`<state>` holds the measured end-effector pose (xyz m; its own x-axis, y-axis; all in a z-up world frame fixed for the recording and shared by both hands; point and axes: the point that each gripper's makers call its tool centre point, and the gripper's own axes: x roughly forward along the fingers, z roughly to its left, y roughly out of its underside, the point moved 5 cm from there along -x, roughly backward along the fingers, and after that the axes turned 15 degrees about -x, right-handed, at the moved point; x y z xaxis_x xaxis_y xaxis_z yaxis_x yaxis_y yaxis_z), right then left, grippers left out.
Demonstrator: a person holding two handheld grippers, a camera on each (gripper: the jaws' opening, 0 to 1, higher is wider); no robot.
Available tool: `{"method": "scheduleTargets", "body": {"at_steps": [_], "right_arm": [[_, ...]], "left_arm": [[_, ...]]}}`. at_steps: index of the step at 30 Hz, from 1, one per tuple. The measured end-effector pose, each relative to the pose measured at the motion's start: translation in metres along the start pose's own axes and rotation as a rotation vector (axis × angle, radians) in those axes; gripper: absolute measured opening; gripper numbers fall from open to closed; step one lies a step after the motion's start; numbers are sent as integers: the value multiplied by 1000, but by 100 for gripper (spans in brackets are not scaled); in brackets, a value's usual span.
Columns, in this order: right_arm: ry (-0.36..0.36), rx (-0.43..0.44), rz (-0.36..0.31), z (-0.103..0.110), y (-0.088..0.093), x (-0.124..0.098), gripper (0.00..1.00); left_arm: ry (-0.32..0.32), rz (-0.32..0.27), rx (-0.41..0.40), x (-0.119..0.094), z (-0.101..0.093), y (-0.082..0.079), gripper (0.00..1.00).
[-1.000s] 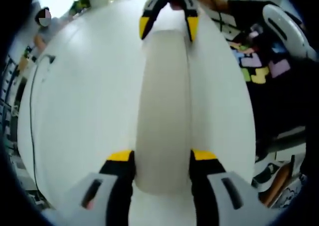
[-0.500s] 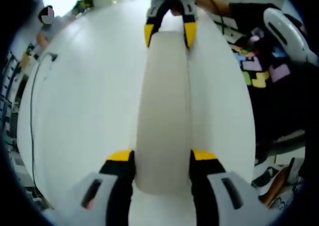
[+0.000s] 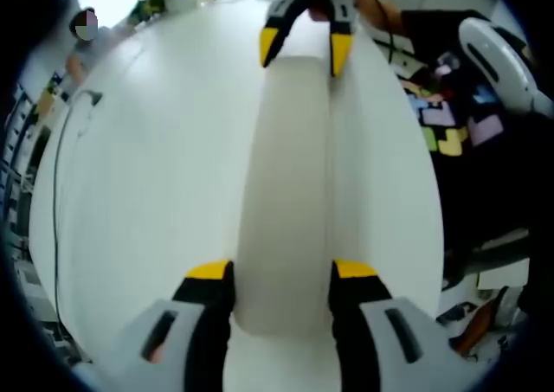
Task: Arrange the utensils inside the cutlery case until each visible utensil rests in its matching compartment.
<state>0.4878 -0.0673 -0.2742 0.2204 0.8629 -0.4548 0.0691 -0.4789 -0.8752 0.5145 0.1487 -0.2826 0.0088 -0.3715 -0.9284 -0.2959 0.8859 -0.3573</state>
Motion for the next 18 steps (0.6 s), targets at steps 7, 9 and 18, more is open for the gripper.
{"method": "scheduleTargets", "body": {"at_steps": [7, 9, 18], "right_arm": [[8, -34, 25, 4, -1, -2, 45], [7, -48, 36, 5, -1, -4, 45], [1, -187, 148, 4, -11, -1, 65]], "left_arm": [[6, -20, -1, 0, 1, 0, 47], [6, -25, -4, 0, 2, 0, 47], [3, -27, -11, 0, 3, 0, 47]]}}
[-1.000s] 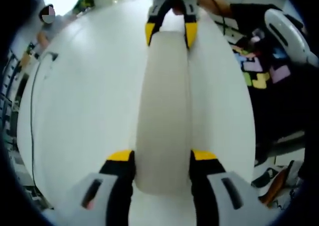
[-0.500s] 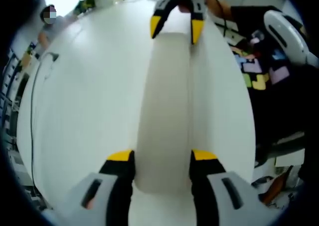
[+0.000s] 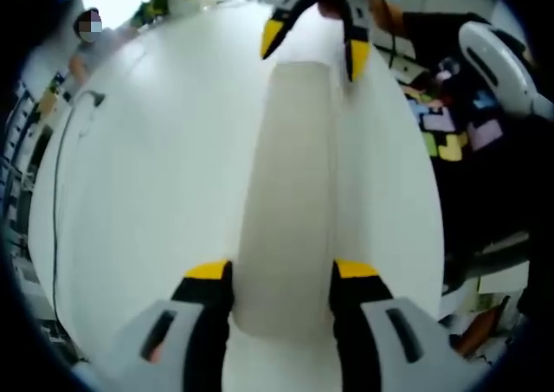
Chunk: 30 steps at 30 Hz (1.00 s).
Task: Arrange the utensils inside the cutlery case until each visible utensil rests in its matching compartment.
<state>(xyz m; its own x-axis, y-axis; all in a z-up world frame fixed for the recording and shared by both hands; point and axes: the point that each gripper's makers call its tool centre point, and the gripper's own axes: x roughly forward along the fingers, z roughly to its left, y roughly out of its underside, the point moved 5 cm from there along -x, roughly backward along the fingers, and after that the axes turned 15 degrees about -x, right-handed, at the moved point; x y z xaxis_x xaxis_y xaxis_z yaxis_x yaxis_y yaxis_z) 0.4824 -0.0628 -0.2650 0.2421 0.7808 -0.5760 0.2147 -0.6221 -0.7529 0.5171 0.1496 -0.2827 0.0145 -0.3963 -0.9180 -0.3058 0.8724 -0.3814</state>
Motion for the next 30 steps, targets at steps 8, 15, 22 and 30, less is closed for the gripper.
{"method": "scheduleTargets", "body": {"at_steps": [8, 15, 22, 30], "right_arm": [[-40, -57, 63, -5, -9, 15, 63], [-81, -86, 77, -15, -24, 17, 50], [-139, -52, 153, -23, -30, 10, 38], [-185, -67, 224, -19, -27, 3, 28]], "left_arm": [[0, 1, 3, 0, 1, 0, 47], [-3, 9, -4, 0, 0, -1, 47], [-20, 37, -18, 2, -4, -6, 48], [-24, 63, -27, 2, -8, -8, 48]]}}
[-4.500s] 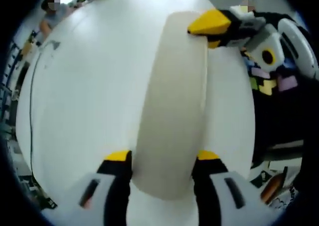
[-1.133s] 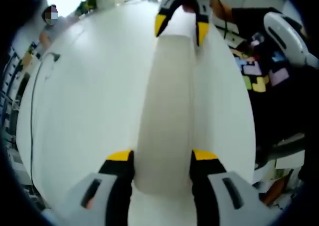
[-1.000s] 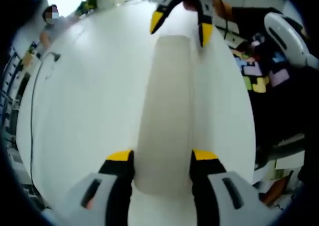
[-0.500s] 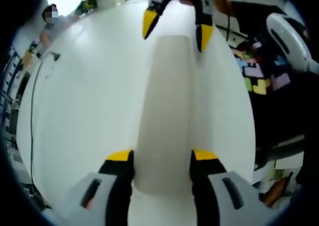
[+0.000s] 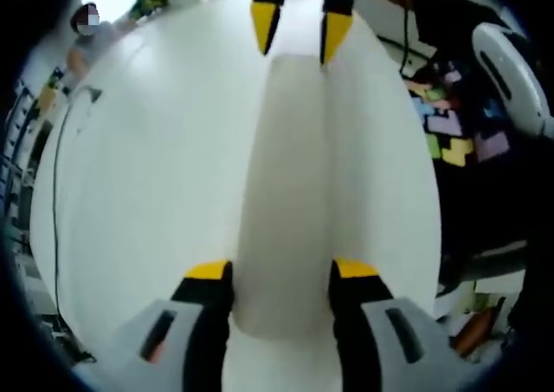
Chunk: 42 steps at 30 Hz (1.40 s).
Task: Arrange the utensils inside the cutlery case until each visible utensil rests in its matching compartment.
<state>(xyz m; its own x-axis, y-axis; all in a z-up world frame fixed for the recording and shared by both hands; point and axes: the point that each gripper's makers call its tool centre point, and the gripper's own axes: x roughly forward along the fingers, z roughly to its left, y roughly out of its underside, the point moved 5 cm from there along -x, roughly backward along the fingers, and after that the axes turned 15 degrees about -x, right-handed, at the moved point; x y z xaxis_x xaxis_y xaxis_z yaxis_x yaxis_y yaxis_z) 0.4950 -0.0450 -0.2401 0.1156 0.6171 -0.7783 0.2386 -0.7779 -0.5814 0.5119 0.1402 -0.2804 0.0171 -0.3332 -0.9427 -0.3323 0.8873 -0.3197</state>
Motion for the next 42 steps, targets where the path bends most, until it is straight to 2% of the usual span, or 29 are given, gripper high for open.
{"method": "scheduleTargets", "body": {"at_steps": [3, 6, 12, 21, 34, 42], "right_arm": [[-16, -7, 17, 3, 0, -1, 30], [-30, 2, 55, 1, 3, 1, 37], [-100, 20, 128, 0, 8, 18, 43], [-151, 46, 126, -2, 8, 30, 40], [-126, 37, 130, 2, 7, 21, 39], [-123, 28, 141, 4, 9, 18, 39]], "left_arm": [[0, -9, -18, -2, 0, -3, 47], [-4, -6, -14, -3, -1, -4, 46], [-8, -2, -5, -2, -2, -4, 46], [-7, -18, 17, -2, -3, -3, 46], [-12, -35, 39, -7, -8, -3, 46], [-5, 6, 37, -18, -7, 11, 47]]}}
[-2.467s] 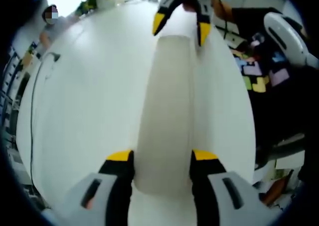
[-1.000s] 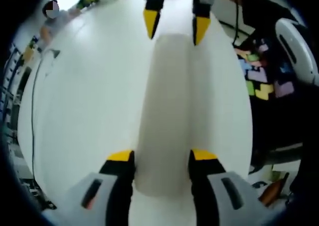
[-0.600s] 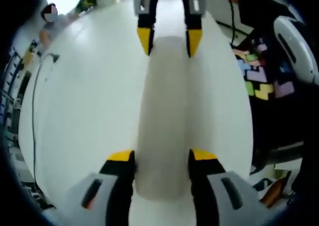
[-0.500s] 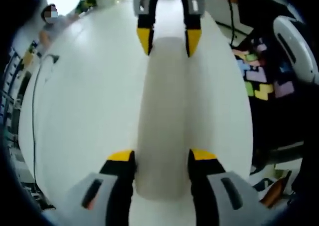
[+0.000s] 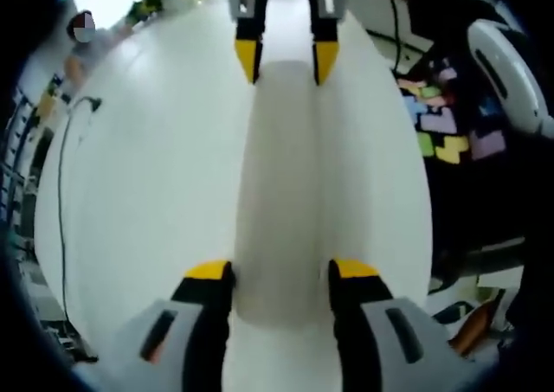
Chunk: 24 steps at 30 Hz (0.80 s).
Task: Arrange the utensils inside the cutlery case until each visible utensil rests in its matching compartment.
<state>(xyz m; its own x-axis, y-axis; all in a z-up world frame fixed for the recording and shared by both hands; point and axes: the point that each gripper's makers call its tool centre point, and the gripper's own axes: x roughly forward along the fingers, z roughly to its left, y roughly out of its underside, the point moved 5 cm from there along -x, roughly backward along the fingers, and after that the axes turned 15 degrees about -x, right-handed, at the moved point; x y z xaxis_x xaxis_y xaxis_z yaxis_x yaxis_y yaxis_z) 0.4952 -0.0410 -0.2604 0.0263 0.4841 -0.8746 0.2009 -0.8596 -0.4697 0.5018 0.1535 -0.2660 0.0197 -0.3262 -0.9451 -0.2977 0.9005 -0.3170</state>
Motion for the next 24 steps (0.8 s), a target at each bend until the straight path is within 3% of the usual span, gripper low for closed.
{"method": "scheduleTargets", "body": {"at_steps": [4, 11, 13, 18, 20, 24], "right_arm": [[3, -8, 5, 1, 2, -3, 38], [5, -15, 25, 2, 9, -10, 38], [-22, 7, -3, 2, 10, -10, 42], [-73, 45, 27, -4, 19, -1, 48], [-77, 44, 37, -6, 22, 2, 45], [-109, 70, 23, -8, 25, 6, 42]], "left_arm": [[-2, 18, -17, -2, 4, 8, 46], [-8, 5, -26, -2, 7, 5, 42], [-8, 1, -19, -2, 7, 4, 42], [-2, 10, 7, 3, 6, 5, 46], [-3, 34, 22, 8, 8, 9, 52], [28, 20, -18, 12, 11, 7, 45]]}}
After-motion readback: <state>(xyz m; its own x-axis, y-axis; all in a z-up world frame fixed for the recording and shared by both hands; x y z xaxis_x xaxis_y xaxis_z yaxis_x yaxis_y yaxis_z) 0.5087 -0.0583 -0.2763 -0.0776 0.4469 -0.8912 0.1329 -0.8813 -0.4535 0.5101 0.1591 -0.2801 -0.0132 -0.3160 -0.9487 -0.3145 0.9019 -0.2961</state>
